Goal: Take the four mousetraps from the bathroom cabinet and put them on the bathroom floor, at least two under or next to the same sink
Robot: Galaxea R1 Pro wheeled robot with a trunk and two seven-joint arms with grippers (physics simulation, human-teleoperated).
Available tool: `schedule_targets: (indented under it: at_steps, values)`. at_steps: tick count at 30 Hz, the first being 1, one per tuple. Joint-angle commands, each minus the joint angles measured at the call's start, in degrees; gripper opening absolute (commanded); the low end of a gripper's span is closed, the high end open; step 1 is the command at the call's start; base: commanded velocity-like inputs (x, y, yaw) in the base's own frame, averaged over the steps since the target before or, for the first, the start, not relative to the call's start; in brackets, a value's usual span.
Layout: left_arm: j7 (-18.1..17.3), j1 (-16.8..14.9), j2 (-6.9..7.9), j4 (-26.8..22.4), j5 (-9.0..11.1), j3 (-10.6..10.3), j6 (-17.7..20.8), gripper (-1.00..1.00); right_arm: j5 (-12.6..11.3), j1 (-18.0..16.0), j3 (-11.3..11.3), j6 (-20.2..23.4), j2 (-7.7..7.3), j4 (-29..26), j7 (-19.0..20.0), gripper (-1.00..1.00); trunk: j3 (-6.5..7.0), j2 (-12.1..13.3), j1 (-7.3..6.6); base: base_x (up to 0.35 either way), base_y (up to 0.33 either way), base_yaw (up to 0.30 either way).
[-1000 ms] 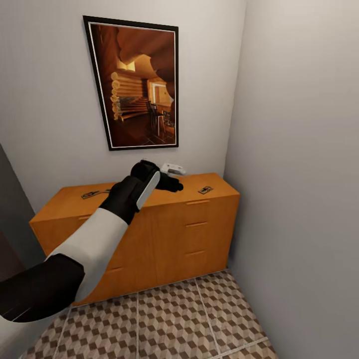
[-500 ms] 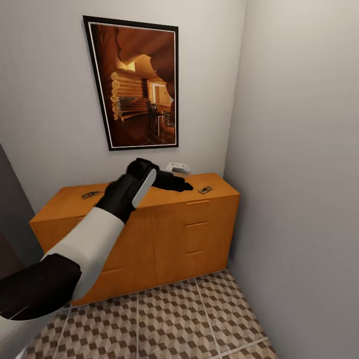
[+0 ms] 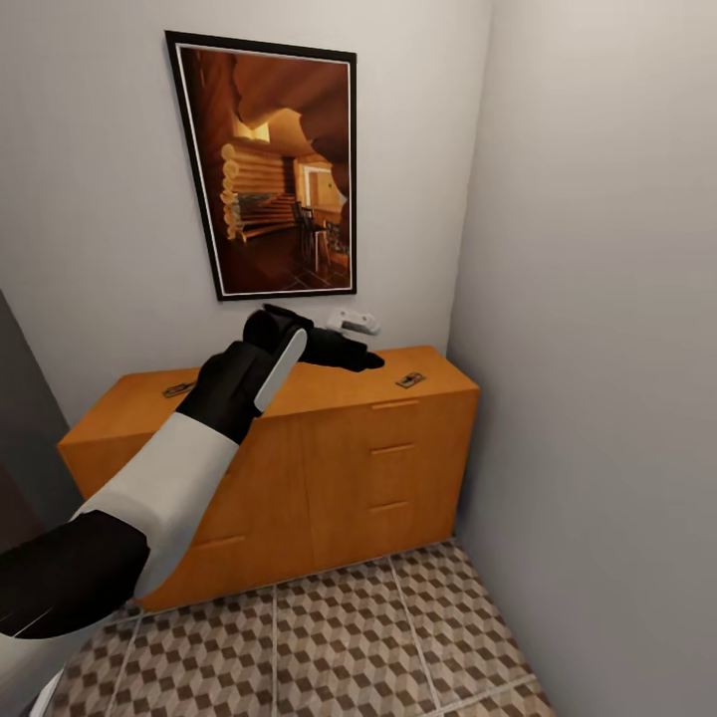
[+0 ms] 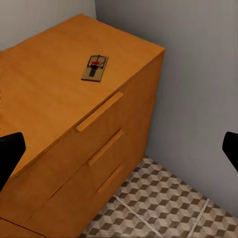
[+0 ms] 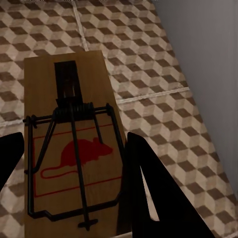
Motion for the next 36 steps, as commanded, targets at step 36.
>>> schedule_targets:
  at_steps: [36]
  values:
    - [-0.20,0.18,0.16,3.78,-0.36,-6.05,-0.01,1.00,-9.61,-0.04,0.24,4.78,1.91,0.16,7.29,-1.00,-0.06,-0.03,0.01,0.223,0.000,0.000]
